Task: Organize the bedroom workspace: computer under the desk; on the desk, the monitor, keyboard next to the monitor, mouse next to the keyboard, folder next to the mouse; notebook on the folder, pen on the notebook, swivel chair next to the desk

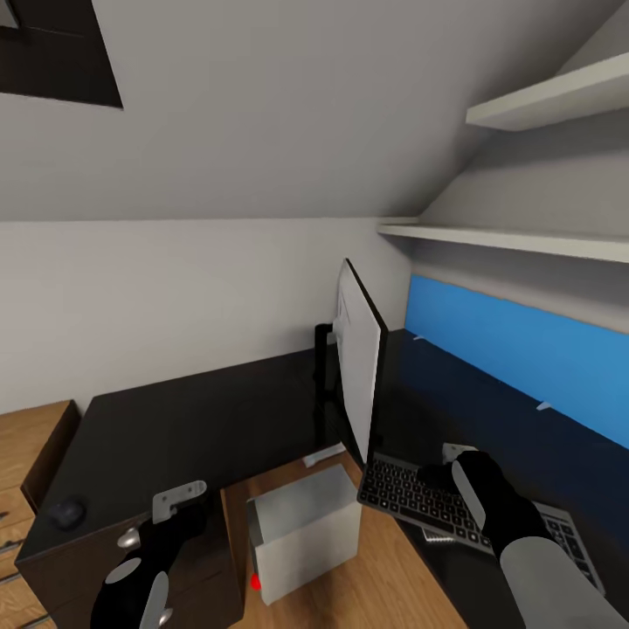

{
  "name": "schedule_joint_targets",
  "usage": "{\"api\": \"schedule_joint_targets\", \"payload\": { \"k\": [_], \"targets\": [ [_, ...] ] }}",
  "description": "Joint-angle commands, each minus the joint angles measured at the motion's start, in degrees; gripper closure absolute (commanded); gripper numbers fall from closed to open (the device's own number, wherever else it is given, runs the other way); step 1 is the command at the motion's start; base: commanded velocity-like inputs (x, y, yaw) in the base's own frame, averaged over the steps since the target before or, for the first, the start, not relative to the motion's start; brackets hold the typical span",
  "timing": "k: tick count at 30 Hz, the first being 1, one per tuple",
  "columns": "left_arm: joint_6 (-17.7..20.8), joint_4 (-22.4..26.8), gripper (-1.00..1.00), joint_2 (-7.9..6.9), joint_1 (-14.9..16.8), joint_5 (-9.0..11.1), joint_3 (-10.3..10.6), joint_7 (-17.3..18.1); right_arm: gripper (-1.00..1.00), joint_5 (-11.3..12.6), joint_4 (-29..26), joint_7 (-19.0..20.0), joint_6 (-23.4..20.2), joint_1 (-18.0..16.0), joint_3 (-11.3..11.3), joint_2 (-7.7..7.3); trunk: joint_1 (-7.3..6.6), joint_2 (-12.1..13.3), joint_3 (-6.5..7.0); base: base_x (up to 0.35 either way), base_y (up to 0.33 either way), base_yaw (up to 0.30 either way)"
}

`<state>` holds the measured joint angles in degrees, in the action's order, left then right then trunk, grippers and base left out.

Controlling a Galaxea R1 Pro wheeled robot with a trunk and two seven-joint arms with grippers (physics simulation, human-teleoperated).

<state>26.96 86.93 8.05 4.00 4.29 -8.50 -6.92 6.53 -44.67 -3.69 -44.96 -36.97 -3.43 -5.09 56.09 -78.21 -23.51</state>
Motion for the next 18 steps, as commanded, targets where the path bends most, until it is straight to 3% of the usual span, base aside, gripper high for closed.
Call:
{"api": "schedule_joint_targets", "payload": {
  "k": [1,7,18],
  "targets": [
    [0.3,0.1,-1.0,0.03,0.0,0.5,0.0,-0.3,-1.0,0.6,-0.1,-0.4,-0.2,0.0,0.0,-0.01,0.23,-0.5,-0.25,0.0,0.0,0.0],
    [0.3,0.1,-1.0,0.03,0.0,0.5,0.0,-0.3,-1.0,0.6,-0.1,-0.4,-0.2,0.0,0.0,-0.01,0.23,-0.5,-0.25,0.0,0.0,0.0],
    [0.2,0.1,-1.0,0.03,0.0,0.5,0.0,-0.3,-1.0,0.6,-0.1,-0.4,-0.2,0.0,0.1,-0.01,2.64,-4.9,-2.23,0.0,0.0,0.0]
  ]
}}
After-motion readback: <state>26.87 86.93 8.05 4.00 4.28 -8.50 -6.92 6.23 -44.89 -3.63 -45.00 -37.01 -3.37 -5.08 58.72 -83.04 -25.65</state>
